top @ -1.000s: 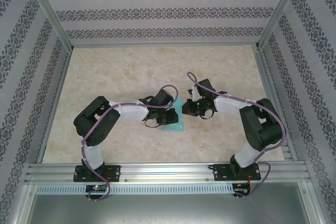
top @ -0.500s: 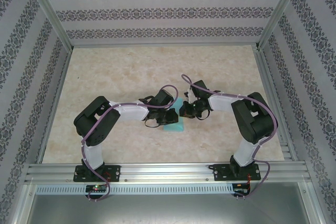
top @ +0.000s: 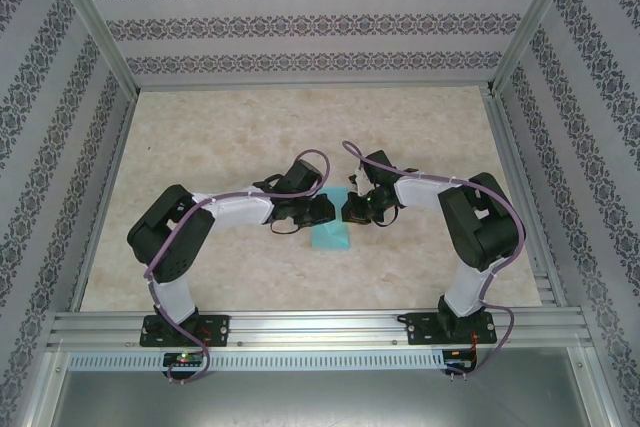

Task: Fold a paper plane with a square sheet of paper (pick it up from the middle)
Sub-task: Fold the triangle a second time at the center of the table.

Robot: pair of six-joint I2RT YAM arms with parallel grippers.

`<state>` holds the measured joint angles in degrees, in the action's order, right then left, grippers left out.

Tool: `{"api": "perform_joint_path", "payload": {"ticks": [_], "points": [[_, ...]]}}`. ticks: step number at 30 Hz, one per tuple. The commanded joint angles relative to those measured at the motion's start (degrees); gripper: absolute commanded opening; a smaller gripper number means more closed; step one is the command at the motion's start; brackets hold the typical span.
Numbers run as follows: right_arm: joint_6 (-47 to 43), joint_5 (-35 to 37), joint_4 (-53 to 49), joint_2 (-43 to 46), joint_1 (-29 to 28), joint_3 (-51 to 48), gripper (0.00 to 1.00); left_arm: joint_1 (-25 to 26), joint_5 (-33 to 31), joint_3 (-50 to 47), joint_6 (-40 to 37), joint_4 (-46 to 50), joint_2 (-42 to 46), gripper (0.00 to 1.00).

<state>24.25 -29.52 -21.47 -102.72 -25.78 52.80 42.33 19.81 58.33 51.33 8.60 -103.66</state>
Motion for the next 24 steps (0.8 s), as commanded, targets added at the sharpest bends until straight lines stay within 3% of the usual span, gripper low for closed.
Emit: {"api": "perform_joint_path", "payload": {"ticks": [1, 7, 16, 24], "points": [[-1.14, 7.33, -1.67, -3.89, -0.51, -0.82, 0.07, -0.31, -0.16, 0.81, -0.31, -0.76, -1.82, 0.17], [-1.15, 7.69, -1.72, -4.4, -0.53, -0.78, 0.08, -0.31, -0.07, 0.9, -0.11, 0.31, -3.62, 0.17], [-3.27, 12.5, -5.69, -7.11, -1.25, 0.26, 0.08, -0.57, -5.86, -0.02, 0.43, 4.89, -3.68, 0.16], [-3.07, 15.05, -7.34, -8.9, -1.95, 1.51, 0.08, -4.1, -5.51, -3.01, 0.53, 3.38, -1.31, 0.17]]}}
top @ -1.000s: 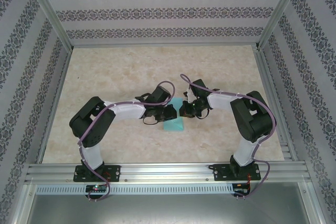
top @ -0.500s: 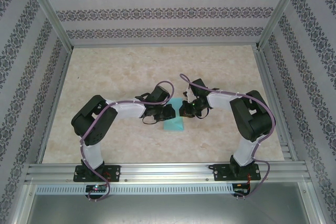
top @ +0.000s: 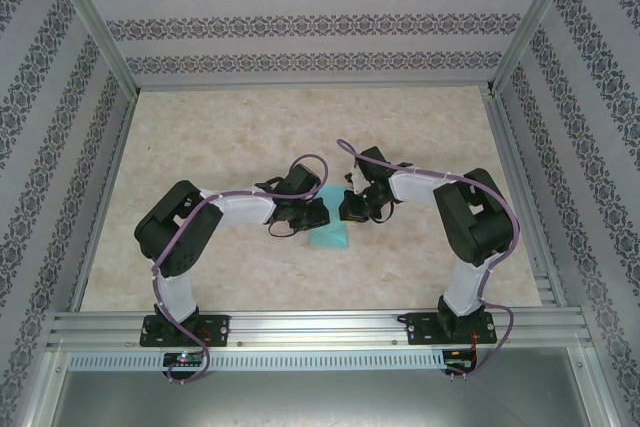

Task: Fold a paper plane with a square sheet of paper (pick it up from the middle)
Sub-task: Fold the triangle a second time at the center of the table.

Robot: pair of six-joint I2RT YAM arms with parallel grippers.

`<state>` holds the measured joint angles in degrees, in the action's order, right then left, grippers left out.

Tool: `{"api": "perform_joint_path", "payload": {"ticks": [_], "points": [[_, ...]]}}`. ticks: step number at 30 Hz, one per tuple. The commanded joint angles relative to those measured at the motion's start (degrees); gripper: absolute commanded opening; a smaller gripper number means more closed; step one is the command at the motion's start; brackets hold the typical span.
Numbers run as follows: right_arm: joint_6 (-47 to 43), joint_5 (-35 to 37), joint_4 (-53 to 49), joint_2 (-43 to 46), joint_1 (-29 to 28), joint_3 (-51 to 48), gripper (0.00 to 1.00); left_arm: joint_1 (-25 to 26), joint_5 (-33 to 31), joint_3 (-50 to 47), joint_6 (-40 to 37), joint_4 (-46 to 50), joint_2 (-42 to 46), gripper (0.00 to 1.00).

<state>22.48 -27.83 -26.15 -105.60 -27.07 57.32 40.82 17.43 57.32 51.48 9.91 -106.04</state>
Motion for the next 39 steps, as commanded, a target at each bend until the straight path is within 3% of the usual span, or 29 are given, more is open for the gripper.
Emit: {"api": "perform_joint_path", "payload": {"ticks": [1, 10, 18, 26, 39], "points": [[-1.3, 13.37, -2.67, -6.02, -0.68, -3.0, 0.08, -3.0, -3.26, -2.11, 0.24, 2.27, 1.26, 0.17], [-1.31, 13.3, -2.5, -5.81, -0.97, -3.01, 0.08, -6.69, -3.39, -1.25, -2.66, 4.18, 3.8, 0.17], [-1.14, 12.79, -2.09, -5.58, -1.23, -3.22, 0.08, -4.03, -2.33, 0.03, -6.58, 1.56, 8.83, 0.17], [-0.7, 11.59, -1.23, -5.62, -1.32, -3.32, 0.08, 0.57, 1.85, -0.1, -2.72, -2.65, 2.99, 0.12], [-0.29, 6.08, 0.94, -2.06, -1.32, -1.77, 0.08, 0.93, -0.97, -0.43, -0.86, 1.22, -1.09, 0.1]]}}
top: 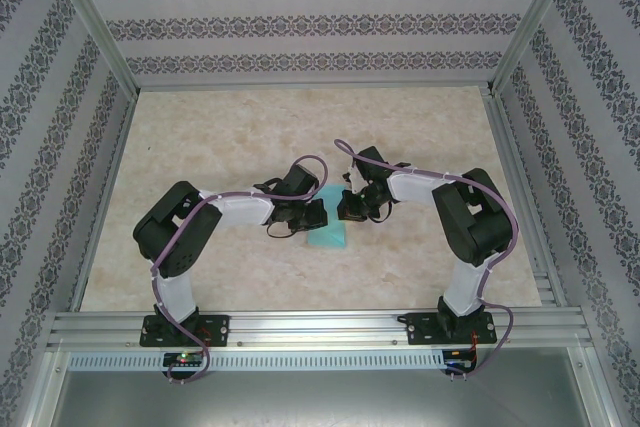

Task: Fold a paper plane with a square sheet of paper (pick it up from the middle)
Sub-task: Fold the triangle a second time at the center of the table.

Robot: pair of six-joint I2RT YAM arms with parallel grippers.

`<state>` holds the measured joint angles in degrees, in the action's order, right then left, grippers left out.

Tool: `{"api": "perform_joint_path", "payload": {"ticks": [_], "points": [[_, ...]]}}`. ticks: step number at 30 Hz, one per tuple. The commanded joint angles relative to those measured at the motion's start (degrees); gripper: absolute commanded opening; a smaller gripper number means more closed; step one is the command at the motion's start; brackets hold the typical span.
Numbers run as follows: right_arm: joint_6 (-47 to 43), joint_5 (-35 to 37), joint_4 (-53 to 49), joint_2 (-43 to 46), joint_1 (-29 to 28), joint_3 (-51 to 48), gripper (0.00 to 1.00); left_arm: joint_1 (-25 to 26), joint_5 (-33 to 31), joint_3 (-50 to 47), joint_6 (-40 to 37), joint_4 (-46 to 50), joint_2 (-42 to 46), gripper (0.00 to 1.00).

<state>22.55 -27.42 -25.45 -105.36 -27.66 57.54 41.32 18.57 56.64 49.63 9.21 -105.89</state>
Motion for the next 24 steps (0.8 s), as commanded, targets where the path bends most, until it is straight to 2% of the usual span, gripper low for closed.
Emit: {"api": "perform_joint_path", "payload": {"ticks": [1, 7, 12, 16, 19, 24], "points": [[-0.23, 4.39, 0.53, -1.11, -0.73, -1.5, 0.09, 0.43, -2.2, 0.13, 1.23, 2.08, -1.31, 0.1], [1.33, -1.32, 2.01, 7.4, -0.68, -1.08, 0.14, 0.43, -2.59, -1.04, 2.47, 2.49, -1.44, 0.09], [2.98, 2.94, -3.66, 13.51, -1.48, -4.71, 0.15, 0.43, -3.42, -1.12, 3.31, 3.88, -2.26, 0.08], [5.23, 2.44, -3.86, 19.04, -3.88, -9.07, 0.14, 0.44, -3.38, -1.37, 3.64, 3.97, -2.72, 0.08], [6.14, 0.67, -2.59, 19.76, -5.41, -9.78, 0.13, 0.43, -3.58, -1.31, 3.72, 4.15, -2.86, 0.08], [7.23, -0.57, 0.36, 15.69, -6.2, -9.17, 0.09, 0.45, -3.62, -1.13, 3.88, 4.06, -3.13, 0.08]]}}
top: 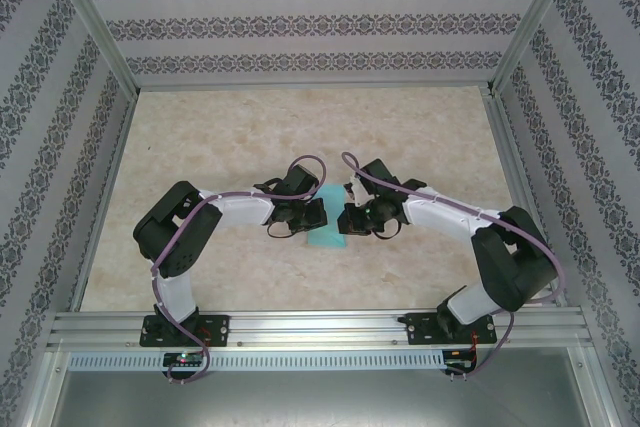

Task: Fold a paper plane with a square sheet of paper (pick it up from the middle)
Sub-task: Fold the triangle a second time at the center of the table.

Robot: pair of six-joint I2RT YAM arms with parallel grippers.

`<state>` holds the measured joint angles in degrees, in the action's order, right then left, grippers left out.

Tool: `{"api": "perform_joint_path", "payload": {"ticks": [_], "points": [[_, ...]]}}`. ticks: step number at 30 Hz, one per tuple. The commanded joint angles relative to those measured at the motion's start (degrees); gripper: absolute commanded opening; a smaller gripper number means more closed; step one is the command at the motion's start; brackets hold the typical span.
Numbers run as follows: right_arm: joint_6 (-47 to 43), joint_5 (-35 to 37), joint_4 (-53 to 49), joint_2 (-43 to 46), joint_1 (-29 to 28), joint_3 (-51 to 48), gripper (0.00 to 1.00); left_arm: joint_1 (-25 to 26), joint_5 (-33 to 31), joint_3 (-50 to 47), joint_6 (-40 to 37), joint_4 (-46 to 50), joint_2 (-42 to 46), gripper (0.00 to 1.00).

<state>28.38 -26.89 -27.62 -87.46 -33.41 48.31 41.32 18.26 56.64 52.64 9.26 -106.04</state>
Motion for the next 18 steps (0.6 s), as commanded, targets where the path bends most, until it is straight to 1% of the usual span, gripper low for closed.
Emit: {"api": "perform_joint_path", "payload": {"ticks": [1, 8, 14, 18], "points": [[1.41, -1.36, 3.06, -3.13, -0.84, 0.23, 0.09, 0.45, -3.21, -1.11, 0.96, 4.02, -2.96, 0.08], [1.75, -2.29, 4.15, -5.71, -2.65, 1.01, 0.08, 0.43, -3.06, -1.36, 1.2, 3.93, -3.24, 0.07], [1.39, -0.28, 3.15, -7.76, -2.77, 0.99, 0.08, 0.48, -3.06, -1.3, 1.32, 3.93, -3.6, 0.07], [1.13, -0.73, 3.02, -8.78, -2.67, 0.61, 0.08, 0.43, -3.04, -1.27, 1.31, 4.21, -3.47, 0.07]]}}
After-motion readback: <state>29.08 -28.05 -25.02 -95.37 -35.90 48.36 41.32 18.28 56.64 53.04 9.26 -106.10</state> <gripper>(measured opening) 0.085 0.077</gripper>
